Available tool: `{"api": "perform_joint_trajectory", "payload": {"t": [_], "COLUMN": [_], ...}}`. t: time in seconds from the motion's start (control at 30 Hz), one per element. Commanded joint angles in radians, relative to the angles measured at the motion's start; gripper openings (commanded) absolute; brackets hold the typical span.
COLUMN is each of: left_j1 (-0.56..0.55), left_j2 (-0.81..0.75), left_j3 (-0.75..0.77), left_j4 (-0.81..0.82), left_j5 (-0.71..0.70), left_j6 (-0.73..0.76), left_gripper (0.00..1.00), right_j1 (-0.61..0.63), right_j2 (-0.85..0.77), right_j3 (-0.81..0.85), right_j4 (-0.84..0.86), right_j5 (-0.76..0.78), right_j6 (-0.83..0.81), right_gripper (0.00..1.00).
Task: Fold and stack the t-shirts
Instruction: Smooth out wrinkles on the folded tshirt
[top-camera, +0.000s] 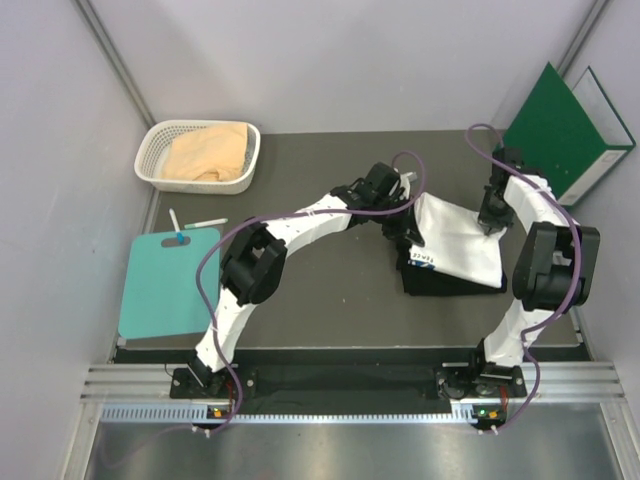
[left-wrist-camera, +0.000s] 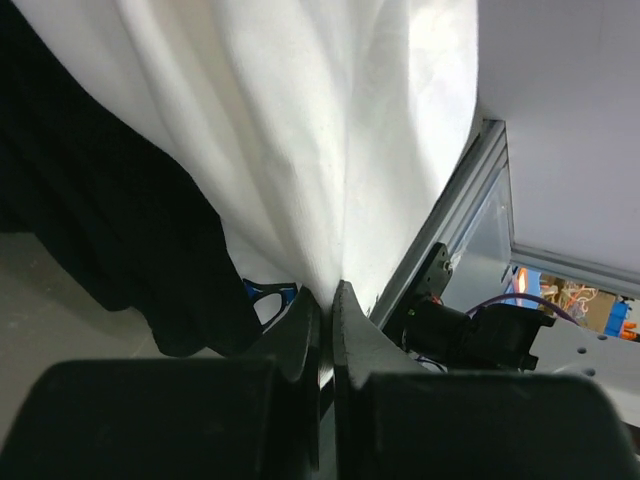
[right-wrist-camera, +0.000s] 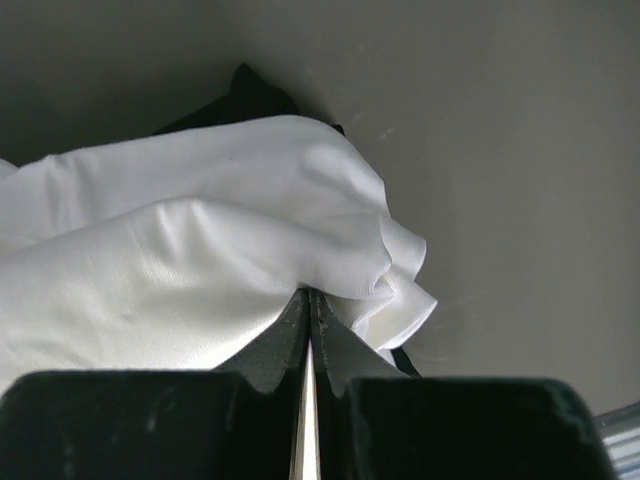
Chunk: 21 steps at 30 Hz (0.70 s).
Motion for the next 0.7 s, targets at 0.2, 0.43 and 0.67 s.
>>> {"api": "perform_joint_trajectory", "payload": {"t": [0.2,0.43,0.67], "left_j1": [-0.044,-0.051,-0.041], "left_j2": [-0.111,-0.057,-0.057], "left_j3": [-0.063,-0.046,-0.046], "left_j4": [-0.015,-0.091,-0.268], "left_j5": [0.07,0.087,0.012], "left_j6": [0.051,0.091,0.192], "left_gripper": [0.0,0.0,0.99], "right_j1": [-0.017,-0.014,0.028], "right_j2": [0.052,0.064,-0.019], "right_j3": [0.083,0.08,0.141], "right_j4": [0.049,0.048,-0.004], "right_j5": [-0.046,-0.048,-0.075], "right_j6": [-0.033,-0.035,-0.038], "right_gripper": [0.0,0.0,0.0]}}
